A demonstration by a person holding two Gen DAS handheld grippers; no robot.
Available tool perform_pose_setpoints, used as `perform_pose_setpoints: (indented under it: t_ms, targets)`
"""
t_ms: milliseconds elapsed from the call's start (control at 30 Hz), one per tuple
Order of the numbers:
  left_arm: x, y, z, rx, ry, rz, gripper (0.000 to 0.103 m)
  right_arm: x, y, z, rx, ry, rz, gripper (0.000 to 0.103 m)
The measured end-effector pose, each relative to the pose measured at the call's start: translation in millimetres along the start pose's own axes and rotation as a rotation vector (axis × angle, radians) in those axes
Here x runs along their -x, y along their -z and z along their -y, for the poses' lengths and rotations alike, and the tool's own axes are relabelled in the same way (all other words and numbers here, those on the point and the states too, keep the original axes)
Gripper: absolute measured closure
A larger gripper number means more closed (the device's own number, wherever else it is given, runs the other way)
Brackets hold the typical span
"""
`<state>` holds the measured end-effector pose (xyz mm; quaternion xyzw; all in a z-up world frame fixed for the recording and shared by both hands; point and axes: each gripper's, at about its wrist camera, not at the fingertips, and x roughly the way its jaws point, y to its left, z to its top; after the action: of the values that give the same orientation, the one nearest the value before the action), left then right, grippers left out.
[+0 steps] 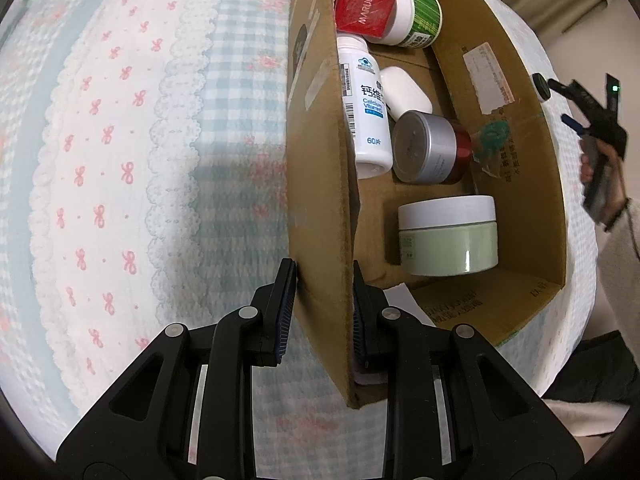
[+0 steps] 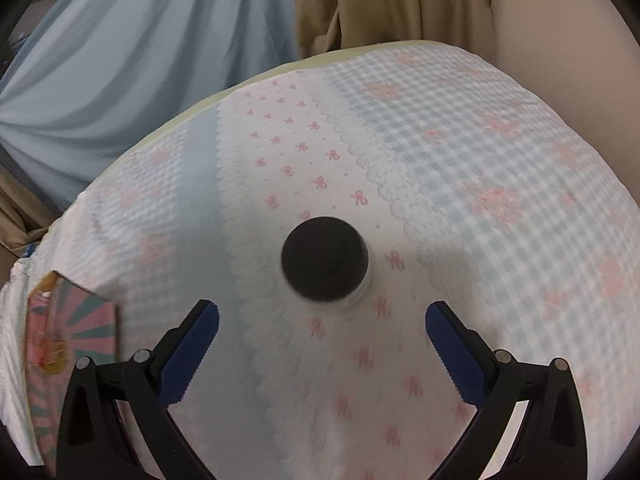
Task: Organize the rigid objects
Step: 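Grasp the black-lidded white jar with the right tool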
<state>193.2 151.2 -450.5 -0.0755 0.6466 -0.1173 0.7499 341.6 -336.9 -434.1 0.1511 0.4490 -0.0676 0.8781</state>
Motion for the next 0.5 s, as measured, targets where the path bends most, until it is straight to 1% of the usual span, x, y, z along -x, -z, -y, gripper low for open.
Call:
perform_pose_setpoints:
  t_ms: [33,67,100,133,200,400,500]
  targets:
    - [-1.0,0.0,-0.2,-0.001,0.000,0.000,0.081,-9.1,0.1,0.0,0.014,0.009,0.007,0.011]
    - [-1.6,-0.1,0.0,-0.003,-0.001,-0.001,0.081,-14.8,-0.6,0.5,0.020,0.014,0.007,0.018]
    - [-2.8,-0.4,0.4,-0.010,-0.003,-0.003,0.081,-22.8,-0.8,1.0,0.025,0.015,0.006,0.022]
    - [-3.1,0.2,0.8,-0.014,-0.004,-0.005,0.081,-28.7,-1.0,1.2,0.026,0.015,0.005,0.024]
    - [-3.2,0.7,2.2,-0.023,-0.005,-0.007,0.081,-37.5,-0.3,1.2,0.030,0.015,0.007,0.033]
    - [0.1,1.9,6.0,-0.018,-0.010,-0.009,0.081,-47.3,-3.0,-0.6,0.031,0.030,0.022,0.048]
    - [1.0,1.7,6.3,-0.011,-0.008,-0.004,0.081,-47.6,-5.6,3.4,0.005,0.011,0.014,0.048]
